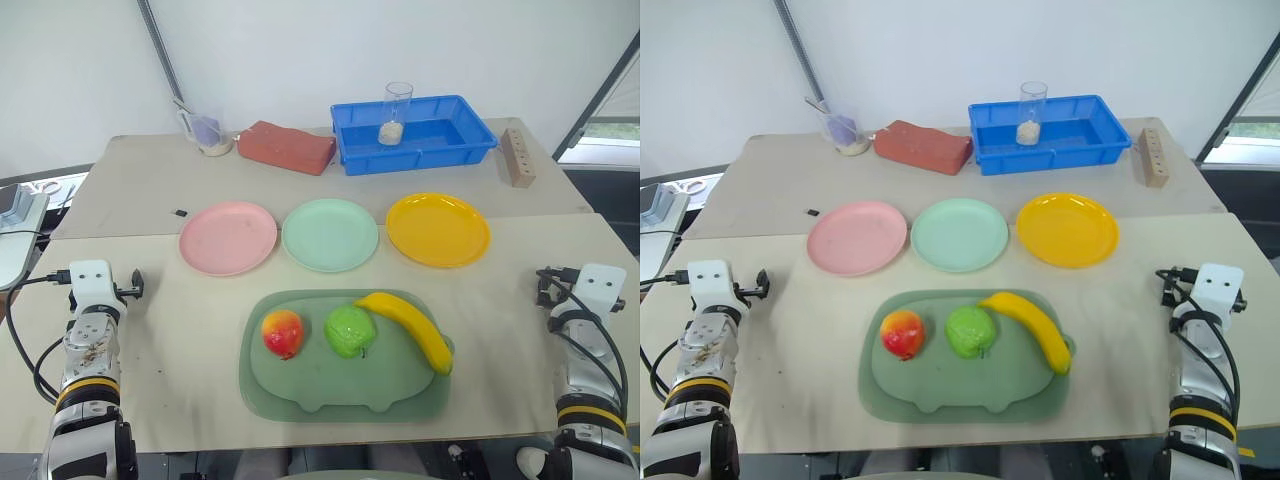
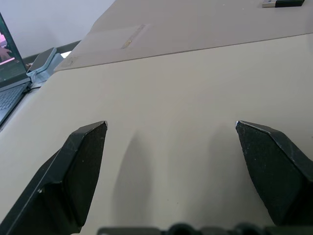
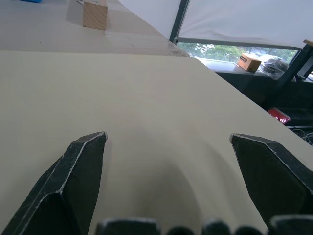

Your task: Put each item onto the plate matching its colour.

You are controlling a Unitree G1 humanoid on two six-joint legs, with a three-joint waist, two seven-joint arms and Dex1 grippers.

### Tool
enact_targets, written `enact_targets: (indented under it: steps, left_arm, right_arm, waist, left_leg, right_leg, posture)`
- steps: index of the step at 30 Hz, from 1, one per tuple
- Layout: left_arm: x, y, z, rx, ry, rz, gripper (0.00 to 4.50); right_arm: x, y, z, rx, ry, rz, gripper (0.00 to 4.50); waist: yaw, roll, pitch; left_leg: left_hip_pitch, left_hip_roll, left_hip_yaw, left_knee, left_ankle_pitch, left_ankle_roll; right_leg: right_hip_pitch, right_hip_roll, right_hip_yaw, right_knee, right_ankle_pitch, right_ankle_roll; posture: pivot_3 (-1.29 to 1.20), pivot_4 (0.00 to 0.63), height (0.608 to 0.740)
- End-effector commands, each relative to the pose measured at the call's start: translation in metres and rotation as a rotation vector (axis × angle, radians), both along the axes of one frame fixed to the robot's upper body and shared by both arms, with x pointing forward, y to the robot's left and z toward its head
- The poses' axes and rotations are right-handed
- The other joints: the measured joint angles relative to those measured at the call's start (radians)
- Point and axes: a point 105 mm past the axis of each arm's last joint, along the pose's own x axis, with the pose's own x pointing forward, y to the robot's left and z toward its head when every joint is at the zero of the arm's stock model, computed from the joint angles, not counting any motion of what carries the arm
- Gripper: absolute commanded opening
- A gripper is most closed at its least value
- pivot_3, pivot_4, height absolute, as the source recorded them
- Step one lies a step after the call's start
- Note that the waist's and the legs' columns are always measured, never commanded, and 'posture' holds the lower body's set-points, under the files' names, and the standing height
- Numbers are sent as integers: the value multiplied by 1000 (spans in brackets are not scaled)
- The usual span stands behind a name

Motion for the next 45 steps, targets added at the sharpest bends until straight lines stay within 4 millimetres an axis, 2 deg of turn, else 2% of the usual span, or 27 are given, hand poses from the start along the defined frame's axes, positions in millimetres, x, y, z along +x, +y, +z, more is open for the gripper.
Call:
enact_targets:
  steps: [1,3,7,11,13,16,18,19,23,26,30,35,39,45]
  left_arm:
    - [-1,4,11,20,-37,0,4500]
    - [-2,4,14,23,-49,-8,4500]
    - [5,-10,35,-20,-128,-152,4500]
    - [9,-42,70,-20,-166,-440,4500]
    - [6,-63,88,-42,-168,-595,4500]
    - [-3,-99,108,-17,-113,-847,4500]
    - [-15,-129,114,14,-38,-1053,4500]
    - [-20,-138,116,21,-11,-1114,4500]
    - [-42,-173,116,44,86,-1358,4500]
    - [-68,-198,108,73,180,-1571,4500]
    - [-84,-212,100,56,231,-1701,4500]
    - [-91,-227,88,59,257,-1804,4500]
    - [-88,-241,80,71,233,-1848,4500]
    - [-75,-258,66,125,191,-1848,4500]
  right_arm:
    - [4,-3,21,-17,-62,-3,4468]
    - [4,-4,23,-21,-60,-1,4468]
    - [8,-3,33,-45,-62,33,4468]
    - [18,10,58,-83,-72,155,4468]
    - [24,26,69,-96,-63,267,4468]
    - [32,64,85,-106,-37,502,4468]
    - [31,103,97,-84,-8,747,4468]
    - [29,115,101,-74,4,823,4468]
    - [11,164,114,-10,65,1138,4468]
    - [-20,209,118,7,173,1444,4468]
    - [-57,246,117,5,300,1710,4468]
    - [-82,269,116,-27,381,1882,4468]
    - [-86,277,118,-54,386,1924,4468]
    - [-89,278,118,-41,378,1922,4468]
  waist:
    - [0,0,0]
    - [0,0,0]
    - [0,0,0]
    - [0,1,0]
    - [-1,1,0]
    - [-3,1,0]
    - [-4,2,0]
    - [-4,3,1]
    - [-1,4,1]
    - [1,4,2]
    - [3,3,3]
    - [6,2,3]
    - [10,2,3]
    - [18,2,3]
  left_leg:
    - [0,0,0,0,0,0]
    - [0,0,0,0,0,0]
    - [0,0,0,0,0,0]
    - [-1,0,0,0,0,0]
    - [-2,0,0,0,0,0]
    - [-1,1,0,-1,0,0]
    - [-2,1,1,0,0,0]
    - [-2,1,1,-1,0,0]
    - [-2,1,1,0,0,0]
    - [-4,2,1,0,-1,0]
    - [-4,2,2,0,-1,-1]
    - [-7,2,2,0,-2,-2]
    - [-8,2,2,1,-2,-2]
    - [-8,2,2,2,-2,-2]
  right_leg:
    - [0,0,0,0,0,0]
    - [0,0,0,0,0,0]
    - [0,0,0,0,0,-1]
    - [-1,0,0,0,-1,-3]
    - [-1,0,0,0,-1,-4]
    - [-1,0,0,0,-1,-4]
    - [-1,0,0,0,-2,-4]
    - [-1,0,1,0,-2,-4]
    - [-2,0,1,-1,-2,-5]
    - [-3,-1,1,-2,-2,-5]
    - [-3,-2,0,-4,-4,-9]
    - [-7,-3,0,-4,-5,-10]
    - [-7,-3,-1,-5,-5,-10]
    - [-7,-2,-1,-4,-5,-10]
  posture:
    - [0,150,740]
    - [0,150,740]
    - [0,150,740]
    - [0,150,740]
    - [0,150,740]
    - [0,150,740]
    - [0,150,740]
    - [0,150,740]
    - [0,150,740]
    - [0,150,740]
    - [0,150,740]
    - [0,150,740]
    - [0,150,740]
    - [0,150,740]
